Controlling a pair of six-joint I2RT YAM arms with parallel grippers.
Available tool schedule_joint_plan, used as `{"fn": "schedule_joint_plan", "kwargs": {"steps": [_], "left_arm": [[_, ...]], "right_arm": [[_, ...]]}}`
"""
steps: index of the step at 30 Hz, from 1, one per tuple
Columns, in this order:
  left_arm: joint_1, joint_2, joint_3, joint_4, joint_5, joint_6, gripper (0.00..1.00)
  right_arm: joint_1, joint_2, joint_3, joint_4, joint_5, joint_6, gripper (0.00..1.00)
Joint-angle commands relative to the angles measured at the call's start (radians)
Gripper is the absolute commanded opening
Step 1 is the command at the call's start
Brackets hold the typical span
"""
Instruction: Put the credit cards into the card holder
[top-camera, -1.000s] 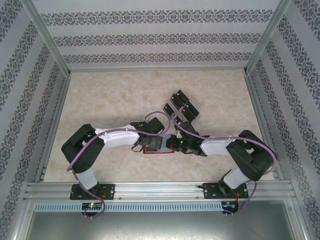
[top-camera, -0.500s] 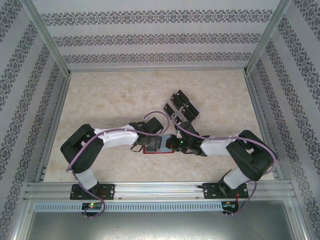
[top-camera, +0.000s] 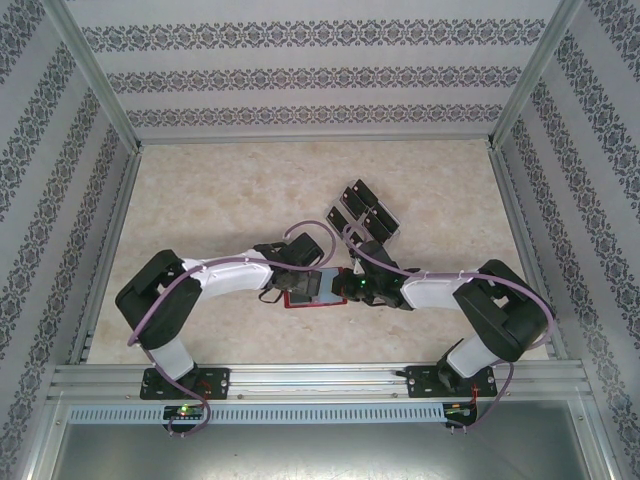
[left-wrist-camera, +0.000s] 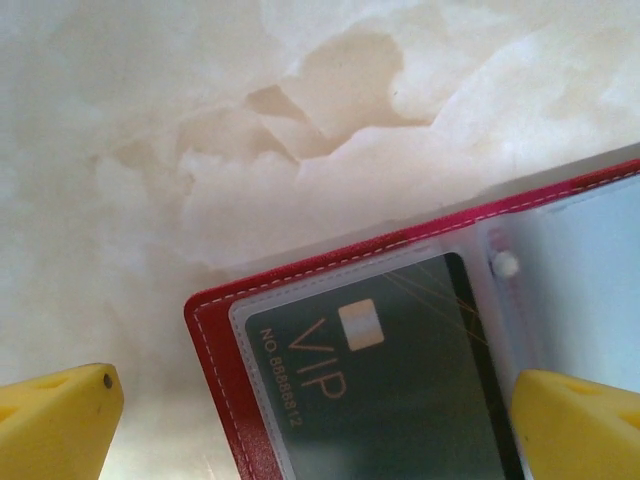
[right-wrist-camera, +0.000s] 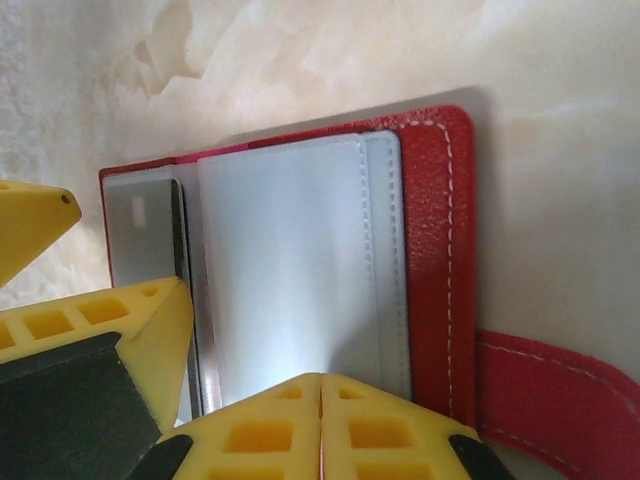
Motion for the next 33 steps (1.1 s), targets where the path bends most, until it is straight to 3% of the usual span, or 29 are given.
{"fn": "schedule_joint_plan", "kwargs": {"steps": [1,7,11,14,22,33], "left_arm": [[0.018,-0.067,-0.006,0.004,0.009,0.022,1.00],[0.028,-0.156,-0.048,0.011,0.016,0.000,1.00],[0.046,-0.198,-0.102,0.002,0.005,-0.004,1.00],[0.058,-0.220,-0.146,-0.001,-0.005,-0.005,1.00],[0.066,-0.246,-0.214,0.000,-0.022,-0.006,1.00],[0.066,-0.229,-0.210,0.012,-0.019,-0.002,1.00]], "right_arm": [[-0.011,-0.068,0.060,-0.081,-0.027,-0.055,0.12],[-0.008,-0.180,0.155,-0.290,0.022,-0.122,0.25],[0.016,-0.196,0.211,-0.431,0.084,-0.170,0.38],[0.054,-0.186,0.232,-0.511,0.133,-0.186,0.42],[0.132,-0.176,0.176,-0.567,0.224,-0.104,0.43],[0.152,-0.109,0.160,-0.497,0.209,-0.057,0.38]]}}
